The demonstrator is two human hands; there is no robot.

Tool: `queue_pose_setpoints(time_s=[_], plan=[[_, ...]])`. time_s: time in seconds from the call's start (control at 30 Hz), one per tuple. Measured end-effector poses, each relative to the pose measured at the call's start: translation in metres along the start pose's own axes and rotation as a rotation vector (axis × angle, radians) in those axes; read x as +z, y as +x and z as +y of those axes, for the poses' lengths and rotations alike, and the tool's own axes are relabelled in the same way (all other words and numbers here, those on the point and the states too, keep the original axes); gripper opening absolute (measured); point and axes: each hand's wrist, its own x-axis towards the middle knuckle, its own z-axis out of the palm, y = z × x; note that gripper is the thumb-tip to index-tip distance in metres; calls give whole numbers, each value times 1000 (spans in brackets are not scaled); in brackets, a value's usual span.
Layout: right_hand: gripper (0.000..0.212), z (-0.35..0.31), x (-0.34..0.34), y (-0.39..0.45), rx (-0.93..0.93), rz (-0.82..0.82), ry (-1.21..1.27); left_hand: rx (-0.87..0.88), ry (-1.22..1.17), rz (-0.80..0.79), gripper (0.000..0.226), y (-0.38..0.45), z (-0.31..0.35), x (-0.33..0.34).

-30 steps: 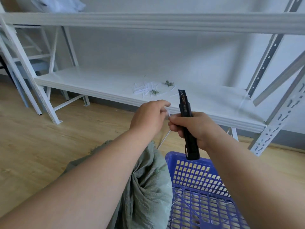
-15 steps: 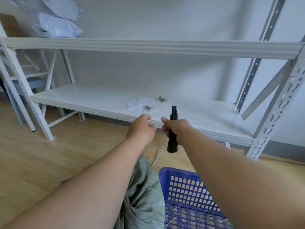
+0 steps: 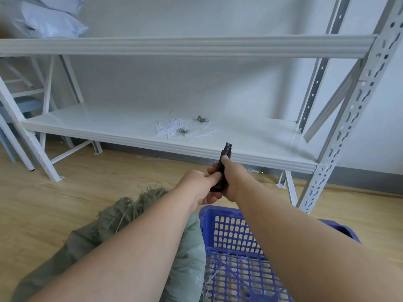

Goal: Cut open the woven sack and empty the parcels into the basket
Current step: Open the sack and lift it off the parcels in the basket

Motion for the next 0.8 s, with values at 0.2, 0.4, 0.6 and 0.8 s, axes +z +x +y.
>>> queue_pose_setpoints(time_s=[0.2,0.4,0.6,0.8], plan=[[23,6,-11,-10,-12,22,-44,-39,-232,-36,16,-15,-10,14],[27,18,-20,-27,-4,-37,-38,-71,-278,-50,13,-26,-26,17],[24,47,-16,-49,64,-200,-116,3,-291,85,10,-48,-42,3],[25,81,11,-77,62,-227,-82,-6,-254,124,21,-98,-68,-22]])
